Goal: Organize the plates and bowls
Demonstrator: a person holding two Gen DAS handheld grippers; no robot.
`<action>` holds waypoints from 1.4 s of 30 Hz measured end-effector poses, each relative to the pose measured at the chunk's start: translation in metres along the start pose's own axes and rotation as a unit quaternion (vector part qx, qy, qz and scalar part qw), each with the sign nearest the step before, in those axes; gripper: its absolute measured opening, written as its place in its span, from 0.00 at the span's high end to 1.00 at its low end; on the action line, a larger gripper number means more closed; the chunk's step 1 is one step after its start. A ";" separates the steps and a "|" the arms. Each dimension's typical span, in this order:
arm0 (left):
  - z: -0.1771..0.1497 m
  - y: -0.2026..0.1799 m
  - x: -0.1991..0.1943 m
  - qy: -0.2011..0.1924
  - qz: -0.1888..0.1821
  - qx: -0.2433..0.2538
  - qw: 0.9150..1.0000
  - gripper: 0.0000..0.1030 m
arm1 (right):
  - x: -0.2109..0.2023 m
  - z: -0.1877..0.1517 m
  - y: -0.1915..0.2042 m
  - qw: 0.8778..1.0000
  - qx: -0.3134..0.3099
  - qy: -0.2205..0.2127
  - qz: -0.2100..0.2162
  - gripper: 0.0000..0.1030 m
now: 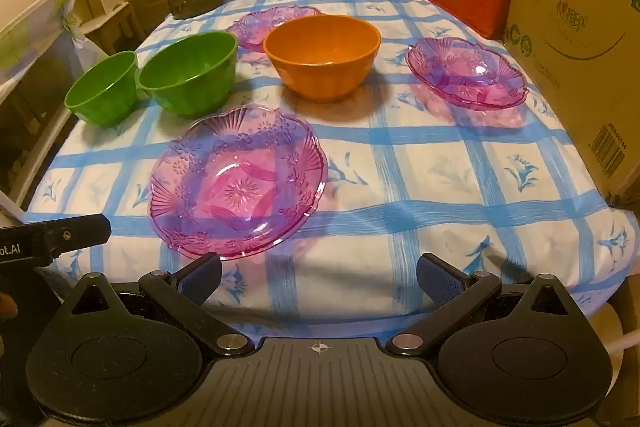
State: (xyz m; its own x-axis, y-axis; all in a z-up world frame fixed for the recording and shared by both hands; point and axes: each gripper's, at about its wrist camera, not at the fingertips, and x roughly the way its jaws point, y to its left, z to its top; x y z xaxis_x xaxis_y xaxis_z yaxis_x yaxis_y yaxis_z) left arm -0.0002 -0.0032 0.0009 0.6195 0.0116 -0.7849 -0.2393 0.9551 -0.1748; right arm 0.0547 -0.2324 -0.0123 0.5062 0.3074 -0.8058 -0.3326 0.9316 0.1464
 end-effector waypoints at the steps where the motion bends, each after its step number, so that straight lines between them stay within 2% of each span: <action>1: 0.000 -0.002 0.000 -0.001 0.002 0.004 1.000 0.01 | 0.000 0.000 0.001 1.000 0.000 0.000 -0.002 0.00; 6: 0.001 0.003 0.000 -0.001 -0.005 -0.012 1.000 0.01 | 0.000 0.000 0.010 1.000 0.001 -0.001 -0.005 0.00; 7: 0.001 0.003 0.000 0.000 -0.004 -0.012 1.000 0.01 | -0.001 0.000 -0.001 1.000 0.010 -0.005 0.010 0.00; 13: 0.000 0.006 0.002 -0.001 -0.006 -0.015 1.000 0.01 | -0.001 0.001 -0.007 1.000 0.010 -0.008 0.009 0.00; 42: -0.002 0.002 0.002 0.000 -0.002 0.002 1.000 0.01 | -0.002 0.001 -0.002 1.000 0.011 -0.008 0.005 0.00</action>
State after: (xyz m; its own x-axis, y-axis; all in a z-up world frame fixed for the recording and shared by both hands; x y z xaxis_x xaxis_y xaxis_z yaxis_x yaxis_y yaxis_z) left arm -0.0014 -0.0016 -0.0023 0.6198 0.0080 -0.7847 -0.2343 0.9563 -0.1752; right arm 0.0554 -0.2341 -0.0104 0.5148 0.3204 -0.7952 -0.3215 0.9320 0.1673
